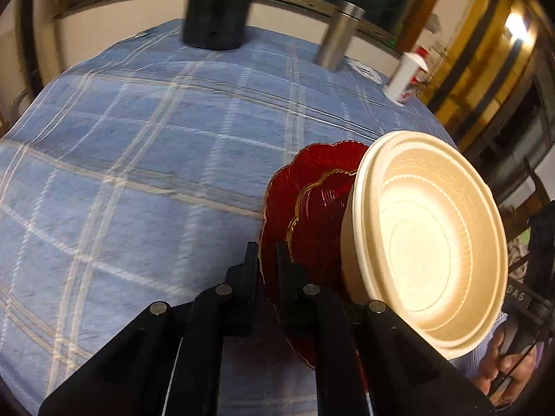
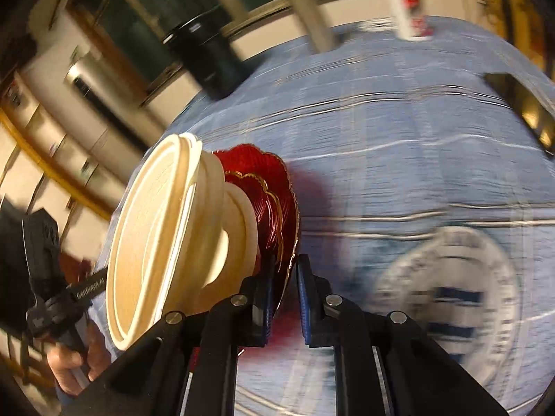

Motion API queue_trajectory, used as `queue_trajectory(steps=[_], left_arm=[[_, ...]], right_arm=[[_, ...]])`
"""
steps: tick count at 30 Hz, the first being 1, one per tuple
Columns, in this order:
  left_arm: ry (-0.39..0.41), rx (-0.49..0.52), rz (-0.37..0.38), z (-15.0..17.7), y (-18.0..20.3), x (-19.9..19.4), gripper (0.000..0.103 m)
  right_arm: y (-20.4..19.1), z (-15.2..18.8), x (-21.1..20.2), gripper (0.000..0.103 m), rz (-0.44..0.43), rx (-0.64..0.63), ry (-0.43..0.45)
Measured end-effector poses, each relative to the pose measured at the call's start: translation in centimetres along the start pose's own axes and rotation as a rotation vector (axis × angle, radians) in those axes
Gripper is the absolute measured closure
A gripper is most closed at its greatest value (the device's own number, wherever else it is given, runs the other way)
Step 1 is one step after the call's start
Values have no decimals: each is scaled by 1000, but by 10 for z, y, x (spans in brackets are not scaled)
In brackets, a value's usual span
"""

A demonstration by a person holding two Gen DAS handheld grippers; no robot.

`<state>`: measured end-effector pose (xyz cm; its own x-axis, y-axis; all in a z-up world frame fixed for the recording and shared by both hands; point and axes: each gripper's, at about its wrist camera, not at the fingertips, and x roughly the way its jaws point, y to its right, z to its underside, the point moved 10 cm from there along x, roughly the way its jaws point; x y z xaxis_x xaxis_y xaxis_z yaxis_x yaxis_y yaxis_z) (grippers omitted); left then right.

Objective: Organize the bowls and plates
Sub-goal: 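Lower the small beige bowl into the white bowl and open the left tool, then pull the open left tool back from the stack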

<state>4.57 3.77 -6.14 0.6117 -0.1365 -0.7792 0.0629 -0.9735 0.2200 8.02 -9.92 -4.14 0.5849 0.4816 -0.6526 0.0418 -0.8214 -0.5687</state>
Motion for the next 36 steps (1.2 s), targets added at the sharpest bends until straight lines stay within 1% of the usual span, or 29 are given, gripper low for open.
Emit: queue_trajectory(steps=[2, 4, 5, 8, 11, 12, 14, 15, 17, 18, 20, 22, 25, 28, 29, 30, 31, 32, 33, 34, 35, 36], left_arm=[[7, 23, -5, -4, 15, 6, 97], [15, 22, -5, -7, 21, 10, 97], [19, 24, -2, -7, 21, 9, 96], [37, 26, 1, -8, 19, 2, 96], [57, 34, 4, -7, 13, -9, 88], [63, 35, 10, -6, 12, -12, 88], [74, 45, 16, -3, 10, -19, 86], [81, 52, 12, -1, 10, -22, 86], [104, 73, -15, 4, 10, -27, 86], [116, 87, -22, 7, 12, -30, 86], [128, 104, -26, 14, 15, -34, 86], [132, 121, -25, 22, 18, -36, 86], [163, 141, -27, 31, 24, -44, 86], [228, 171, -46, 39, 31, -54, 85], [254, 190, -48, 42, 36, -57, 78], [280, 209, -53, 46, 41, -60, 59], [299, 224, -62, 48, 44, -62, 47], [329, 246, -74, 50, 50, -66, 28], [353, 265, -85, 51, 55, -68, 20], [378, 292, -91, 53, 62, -71, 20], [385, 310, -94, 53, 66, -72, 20], [391, 335, -99, 54, 71, -73, 19]], right_arm=[[15, -5, -6, 90, 15, 22, 18], [27, -7, -9, 88, 15, 33, 29], [27, -8, -8, 87, 8, 42, 28], [33, -9, -10, 86, 12, 31, 36], [32, -10, -20, 84, 13, 9, 60], [32, -13, -23, 83, 17, 3, 70], [35, -10, -31, 77, 34, -7, 87], [38, -7, -37, 77, 41, -7, 95], [41, -4, -42, 72, 47, 2, 106], [43, -2, -45, 72, 57, 0, 113], [44, 2, -54, 72, 112, -41, 146], [45, 4, -64, 71, 121, -53, 180], [40, 8, -72, 62, 120, -74, 213], [33, 15, -77, 54, 140, -117, 256], [31, 19, -79, 50, 151, -136, 279], [28, 22, -82, 48, 159, -149, 296], [26, 25, -84, 42, 165, -165, 317], [22, 28, -86, 35, 169, -182, 342], [18, 31, -89, 30, 176, -196, 357], [13, 32, -92, 22, 168, -208, 378], [9, 32, -96, 18, 162, -216, 401], [5, 32, -102, 16, 167, -232, 434]])
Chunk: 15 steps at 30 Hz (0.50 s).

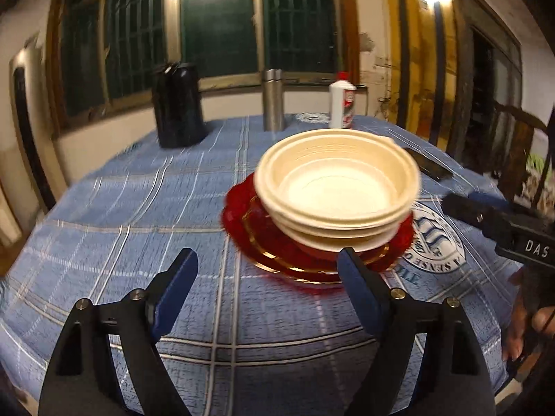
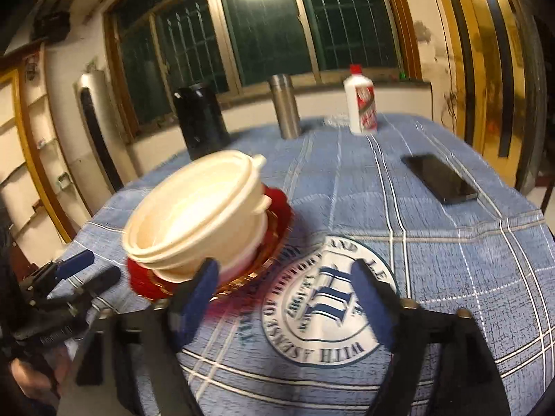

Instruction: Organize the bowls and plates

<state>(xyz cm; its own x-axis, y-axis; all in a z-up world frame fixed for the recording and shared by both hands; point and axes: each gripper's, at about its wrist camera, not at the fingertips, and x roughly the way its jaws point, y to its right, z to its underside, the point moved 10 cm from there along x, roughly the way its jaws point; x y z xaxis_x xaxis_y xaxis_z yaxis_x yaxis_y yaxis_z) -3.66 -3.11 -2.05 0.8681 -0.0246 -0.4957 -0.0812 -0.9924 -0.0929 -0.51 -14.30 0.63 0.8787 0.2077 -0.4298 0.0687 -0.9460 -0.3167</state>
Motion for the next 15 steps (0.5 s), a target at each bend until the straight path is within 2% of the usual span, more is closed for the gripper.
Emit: queue_trajectory(steps=[4, 8, 10, 13, 15], left_arm=[[-55, 64, -18, 6, 10, 10, 16], [-120, 75, -91, 17, 4, 19, 14], [-134, 72, -75, 19, 5, 20, 14], [-126, 32, -13, 18, 6, 18, 14], [-116, 17, -9, 15, 5, 18, 14]], right_arm=[[-11, 0, -5, 2, 38, -67, 20], [-10, 1, -4, 2, 67, -73, 10], [-6, 2, -4, 2, 64, -55, 4], [0, 3, -2, 2, 67, -27, -4], [1, 3, -1, 2, 74, -26, -9]])
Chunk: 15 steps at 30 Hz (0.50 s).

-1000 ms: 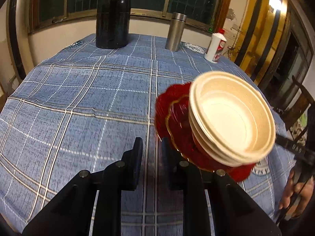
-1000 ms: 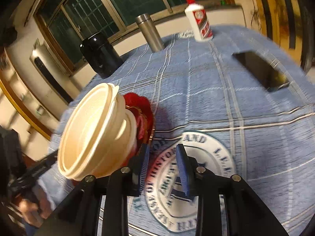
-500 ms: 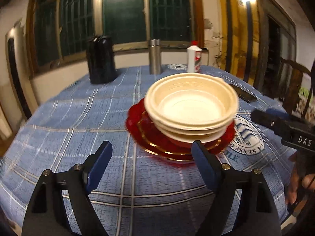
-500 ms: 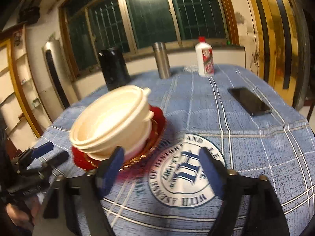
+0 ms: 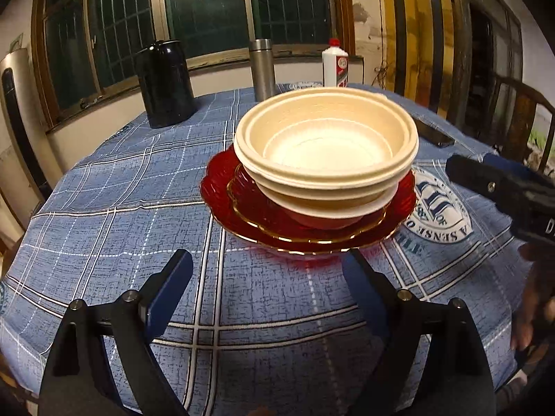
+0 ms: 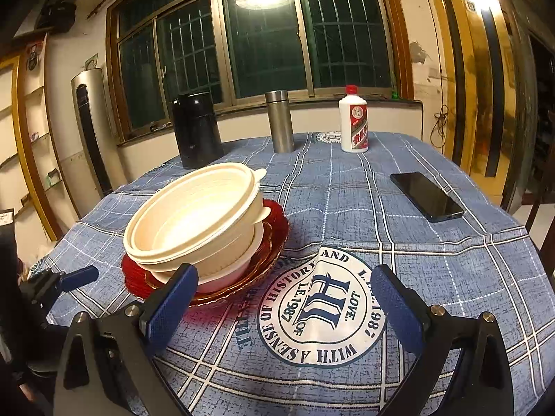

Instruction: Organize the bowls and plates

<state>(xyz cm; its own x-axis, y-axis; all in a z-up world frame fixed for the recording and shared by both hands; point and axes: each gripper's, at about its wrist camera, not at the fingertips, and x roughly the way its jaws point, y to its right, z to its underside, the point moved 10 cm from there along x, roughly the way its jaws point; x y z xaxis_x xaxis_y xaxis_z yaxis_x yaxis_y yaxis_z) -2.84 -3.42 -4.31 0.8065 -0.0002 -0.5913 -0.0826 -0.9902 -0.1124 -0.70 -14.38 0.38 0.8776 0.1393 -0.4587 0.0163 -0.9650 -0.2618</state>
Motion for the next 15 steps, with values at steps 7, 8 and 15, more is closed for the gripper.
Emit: queue_trajectory(steps=[7, 8, 15], left_arm=[[9, 23, -43, -1, 1, -1, 14], [10, 29, -46, -1, 2, -1, 14], [20, 52, -72, 1, 3, -4, 14]], right_arm=[[-3, 1, 3, 2, 10, -18, -12], [-2, 1, 3, 2, 10, -18, -13], [-1, 2, 6, 2, 17, -13, -21]])
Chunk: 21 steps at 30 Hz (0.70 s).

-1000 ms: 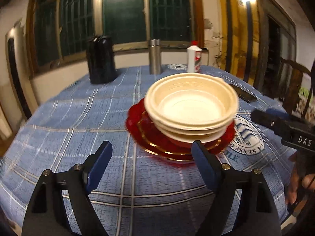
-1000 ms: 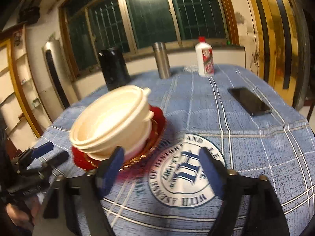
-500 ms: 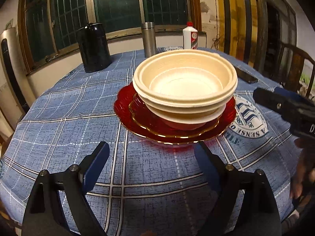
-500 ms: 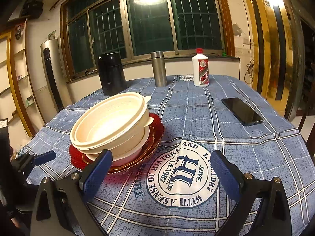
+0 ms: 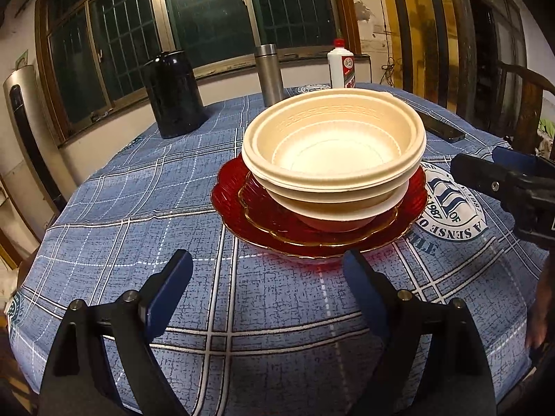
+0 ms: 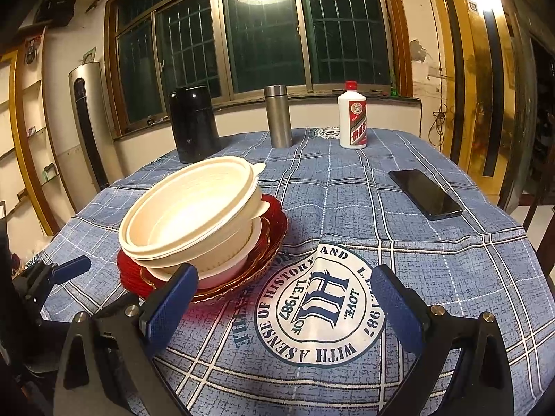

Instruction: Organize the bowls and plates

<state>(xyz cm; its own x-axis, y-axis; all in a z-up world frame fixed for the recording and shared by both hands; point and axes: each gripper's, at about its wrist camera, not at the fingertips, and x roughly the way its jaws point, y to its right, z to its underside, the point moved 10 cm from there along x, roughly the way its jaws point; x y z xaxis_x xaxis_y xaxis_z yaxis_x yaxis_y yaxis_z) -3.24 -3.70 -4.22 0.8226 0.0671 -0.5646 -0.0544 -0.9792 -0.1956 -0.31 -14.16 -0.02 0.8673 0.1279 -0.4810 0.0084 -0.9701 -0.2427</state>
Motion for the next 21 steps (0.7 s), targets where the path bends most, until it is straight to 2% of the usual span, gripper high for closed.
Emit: queue_trajectory(steps=[21], left_arm=[[8, 11, -23, 2, -3, -2, 14]], right_arm=[[3, 1, 2, 2, 12, 9, -12]])
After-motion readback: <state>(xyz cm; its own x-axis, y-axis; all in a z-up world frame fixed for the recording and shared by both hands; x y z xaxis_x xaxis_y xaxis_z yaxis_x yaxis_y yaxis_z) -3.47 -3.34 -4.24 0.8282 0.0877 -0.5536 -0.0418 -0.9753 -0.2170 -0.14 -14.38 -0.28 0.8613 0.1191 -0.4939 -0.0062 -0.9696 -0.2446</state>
